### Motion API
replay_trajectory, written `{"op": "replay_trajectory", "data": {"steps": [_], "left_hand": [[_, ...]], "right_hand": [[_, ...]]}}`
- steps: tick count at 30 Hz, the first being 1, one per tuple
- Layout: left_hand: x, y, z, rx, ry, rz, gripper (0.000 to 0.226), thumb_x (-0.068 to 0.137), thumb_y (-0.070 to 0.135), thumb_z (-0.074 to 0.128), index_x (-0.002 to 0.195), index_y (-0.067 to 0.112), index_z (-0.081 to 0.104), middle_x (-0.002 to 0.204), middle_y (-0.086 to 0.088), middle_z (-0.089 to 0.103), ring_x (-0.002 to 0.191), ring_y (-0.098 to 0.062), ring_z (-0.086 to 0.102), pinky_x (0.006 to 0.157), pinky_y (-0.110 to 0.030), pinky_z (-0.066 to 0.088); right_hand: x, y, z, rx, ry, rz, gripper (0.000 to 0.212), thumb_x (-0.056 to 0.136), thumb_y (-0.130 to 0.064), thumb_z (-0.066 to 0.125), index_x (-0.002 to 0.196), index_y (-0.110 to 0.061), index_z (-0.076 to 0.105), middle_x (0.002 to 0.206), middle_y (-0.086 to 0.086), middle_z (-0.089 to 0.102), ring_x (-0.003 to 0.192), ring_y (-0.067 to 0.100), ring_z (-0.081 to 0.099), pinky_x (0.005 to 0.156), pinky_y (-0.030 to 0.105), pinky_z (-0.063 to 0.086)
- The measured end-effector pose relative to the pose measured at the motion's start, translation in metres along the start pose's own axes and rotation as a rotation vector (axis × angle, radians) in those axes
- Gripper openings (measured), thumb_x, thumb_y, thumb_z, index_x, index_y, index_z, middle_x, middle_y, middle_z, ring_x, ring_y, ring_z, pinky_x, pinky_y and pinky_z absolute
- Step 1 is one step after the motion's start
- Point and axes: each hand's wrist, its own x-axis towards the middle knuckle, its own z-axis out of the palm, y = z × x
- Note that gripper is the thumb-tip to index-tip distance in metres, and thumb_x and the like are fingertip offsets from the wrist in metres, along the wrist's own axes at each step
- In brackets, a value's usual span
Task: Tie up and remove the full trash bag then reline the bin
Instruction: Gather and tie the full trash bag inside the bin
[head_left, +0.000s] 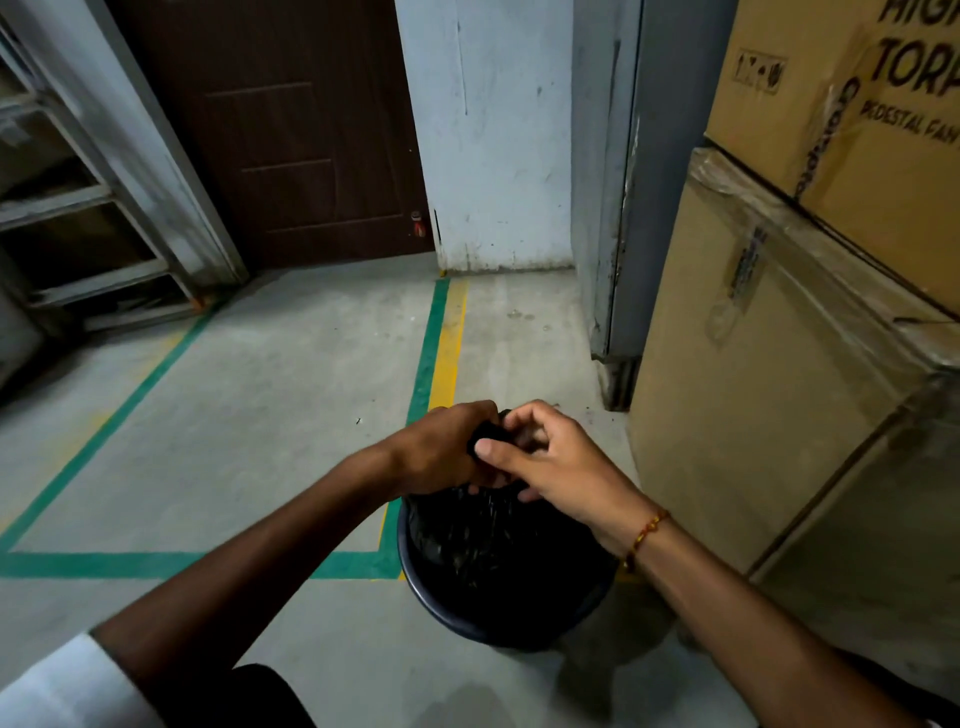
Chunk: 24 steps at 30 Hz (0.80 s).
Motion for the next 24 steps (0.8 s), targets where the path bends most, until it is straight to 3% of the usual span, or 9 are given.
{"op": "replay_trajectory", "data": {"steps": [3, 7, 11, 14, 18, 22, 24], "left_hand": [[0.002, 0.000, 0.004, 0.120, -0.025, 0.030, 0.038, 0.077, 0.018, 0.077, 0.108, 0.015, 0.056, 0.093, -0.007, 0.073, 0.073, -0.018, 0.069, 0.068, -0.031, 0.056], [0.002, -0.002, 0.006, 0.239, -0.027, 0.074, 0.041, 0.081, 0.026, 0.074, 0.114, 0.013, 0.052, 0.104, -0.005, 0.068, 0.092, -0.022, 0.062, 0.076, -0.032, 0.049], [0.003, -0.005, 0.009, 0.256, -0.051, 0.097, 0.037, 0.087, 0.029, 0.068, 0.108, 0.009, 0.045, 0.103, -0.010, 0.066, 0.089, -0.027, 0.060, 0.073, -0.036, 0.048], [0.004, -0.009, 0.011, 0.256, -0.052, 0.075, 0.035, 0.085, 0.027, 0.070, 0.107, 0.015, 0.046, 0.101, -0.006, 0.066, 0.087, -0.024, 0.059, 0.069, -0.031, 0.044], [0.009, -0.011, 0.017, 0.255, -0.109, 0.024, 0.041, 0.080, 0.027, 0.075, 0.115, 0.017, 0.055, 0.100, 0.000, 0.064, 0.100, -0.022, 0.063, 0.075, -0.028, 0.046], [0.018, -0.026, 0.038, 0.336, -0.137, -0.074, 0.051, 0.075, 0.035, 0.076, 0.118, 0.017, 0.056, 0.115, -0.008, 0.065, 0.107, -0.027, 0.061, 0.081, -0.031, 0.048], [0.019, -0.037, 0.050, 0.313, -0.120, -0.120, 0.051, 0.072, 0.039, 0.078, 0.113, 0.018, 0.056, 0.113, -0.008, 0.066, 0.104, -0.027, 0.062, 0.080, -0.034, 0.049]], "right_hand": [[0.003, 0.003, 0.007, 0.024, 0.067, 0.032, 0.024, 0.082, -0.027, 0.073, 0.095, -0.014, 0.057, 0.087, 0.014, 0.070, 0.072, 0.031, 0.071, 0.058, 0.033, 0.050], [0.003, 0.001, 0.007, 0.090, 0.063, 0.125, 0.011, 0.086, -0.010, 0.063, 0.095, -0.016, 0.058, 0.077, -0.001, 0.067, 0.066, 0.015, 0.064, 0.057, 0.029, 0.048], [0.003, 0.001, 0.006, 0.044, 0.070, 0.144, 0.016, 0.086, -0.007, 0.058, 0.099, -0.015, 0.061, 0.078, -0.001, 0.065, 0.069, 0.014, 0.063, 0.054, 0.025, 0.046], [0.003, 0.002, 0.005, -0.044, 0.044, 0.133, 0.017, 0.087, -0.003, 0.055, 0.100, -0.009, 0.064, 0.080, 0.007, 0.065, 0.070, 0.017, 0.065, 0.054, 0.024, 0.047], [0.003, 0.013, 0.006, -0.272, 0.059, 0.086, 0.008, 0.083, -0.009, 0.058, 0.085, -0.009, 0.065, 0.079, 0.012, 0.067, 0.076, 0.031, 0.070, 0.063, 0.039, 0.056], [0.006, 0.026, 0.005, -0.665, 0.039, 0.049, 0.012, 0.078, -0.019, 0.062, 0.070, -0.019, 0.053, 0.071, 0.000, 0.057, 0.069, 0.022, 0.056, 0.054, 0.029, 0.035], [0.007, 0.032, 0.006, -0.612, 0.005, 0.096, 0.008, 0.078, -0.019, 0.064, 0.075, -0.024, 0.059, 0.078, -0.001, 0.062, 0.073, 0.021, 0.061, 0.059, 0.028, 0.044]]}}
